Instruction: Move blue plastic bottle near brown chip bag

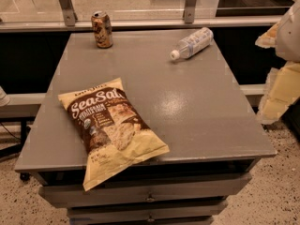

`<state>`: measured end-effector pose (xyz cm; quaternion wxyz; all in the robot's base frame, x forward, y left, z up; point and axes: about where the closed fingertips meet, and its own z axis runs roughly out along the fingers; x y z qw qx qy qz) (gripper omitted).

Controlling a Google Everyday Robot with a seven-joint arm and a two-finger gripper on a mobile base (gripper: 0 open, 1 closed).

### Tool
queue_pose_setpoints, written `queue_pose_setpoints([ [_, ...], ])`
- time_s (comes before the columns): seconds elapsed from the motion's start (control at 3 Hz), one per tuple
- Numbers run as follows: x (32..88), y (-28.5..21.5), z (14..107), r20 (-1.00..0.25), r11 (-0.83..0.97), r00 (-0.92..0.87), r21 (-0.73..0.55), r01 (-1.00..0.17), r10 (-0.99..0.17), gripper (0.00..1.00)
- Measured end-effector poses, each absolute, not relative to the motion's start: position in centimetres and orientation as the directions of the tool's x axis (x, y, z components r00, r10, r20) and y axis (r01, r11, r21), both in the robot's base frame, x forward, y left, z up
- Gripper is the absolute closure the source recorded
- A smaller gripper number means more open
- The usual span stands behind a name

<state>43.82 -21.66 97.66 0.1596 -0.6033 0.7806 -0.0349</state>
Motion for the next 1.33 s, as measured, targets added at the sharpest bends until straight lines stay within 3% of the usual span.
queue_pose_setpoints([
  [0.67,45.5,-22.3,97.7,-0.251,0.276,-0.211,-0.258,-0.926,-0.945,0.0],
  [1.33,53.4,-22.9,98.2,-0.307,0.207,-0.084,-0.394,-0.895,-0.948,0.0],
])
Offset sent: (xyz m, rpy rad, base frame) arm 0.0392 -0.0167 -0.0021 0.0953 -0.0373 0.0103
